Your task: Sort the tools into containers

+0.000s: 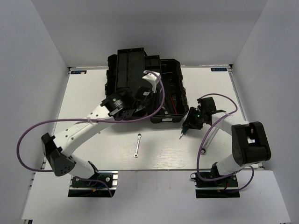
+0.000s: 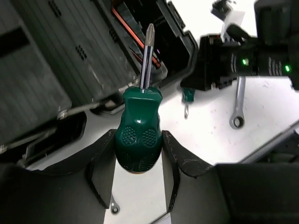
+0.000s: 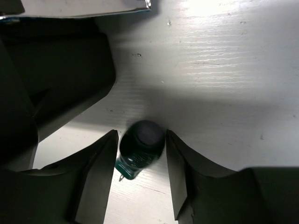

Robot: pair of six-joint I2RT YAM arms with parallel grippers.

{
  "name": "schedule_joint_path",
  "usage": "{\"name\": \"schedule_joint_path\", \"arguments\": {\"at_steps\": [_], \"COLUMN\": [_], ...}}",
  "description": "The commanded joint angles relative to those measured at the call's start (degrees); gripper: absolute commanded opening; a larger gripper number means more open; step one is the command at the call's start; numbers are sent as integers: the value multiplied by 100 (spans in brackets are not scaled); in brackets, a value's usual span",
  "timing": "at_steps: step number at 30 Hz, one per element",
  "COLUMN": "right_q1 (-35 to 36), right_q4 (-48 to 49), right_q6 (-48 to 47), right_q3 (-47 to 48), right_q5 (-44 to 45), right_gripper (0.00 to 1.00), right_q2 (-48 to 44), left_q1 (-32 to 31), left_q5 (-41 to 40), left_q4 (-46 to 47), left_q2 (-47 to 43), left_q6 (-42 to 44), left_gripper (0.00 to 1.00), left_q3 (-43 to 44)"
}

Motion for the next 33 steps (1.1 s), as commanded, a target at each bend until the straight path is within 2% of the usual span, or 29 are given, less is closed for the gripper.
{"name": "schedule_joint_path", "arguments": {"at_steps": [1, 2, 3, 9, 11, 13, 16, 22, 29, 33], "right_q1": [86, 78, 86, 43, 8, 16, -19, -150, -291, -353], "right_q4": [54, 72, 89, 46, -112, -200, -507, -912, -1237, -1343], "right_q6": [157, 166, 192, 254, 167, 61, -211, -615, -1037, -1231], "right_q3": [-268, -391, -462, -612, -585, -533, -559, -559, -51, 494], "right_q5": [291, 273, 290, 308, 387, 449, 440, 370, 115, -95], "right_gripper": [50, 48, 41, 26, 21, 9, 0, 0, 0, 0], "right_q2": [-82, -100, -144, -399, -556, -653, -943, -1513, -2121, -2218], "left_q1": [-33, -33, 28, 81, 81, 212, 441, 1003, 1250, 1303], "left_q5": [-262, -314, -376, -850, -1105, -1324, -1326, -1142, -570, -333], "left_q4": [232, 232, 232, 285, 110, -197, -470, -760, -875, -875], "left_q2": [204, 292, 484, 1398, 1899, 2224, 2752, 3376, 3939, 4045], "left_q6": [194, 194, 246, 466, 466, 414, 221, -157, -96, -43], "left_gripper": [0, 0, 0, 0, 0, 0, 0, 0, 3, 15], "left_q3": [483, 684, 782, 1862, 2389, 2880, 3286, 3595, 3885, 3833]}}
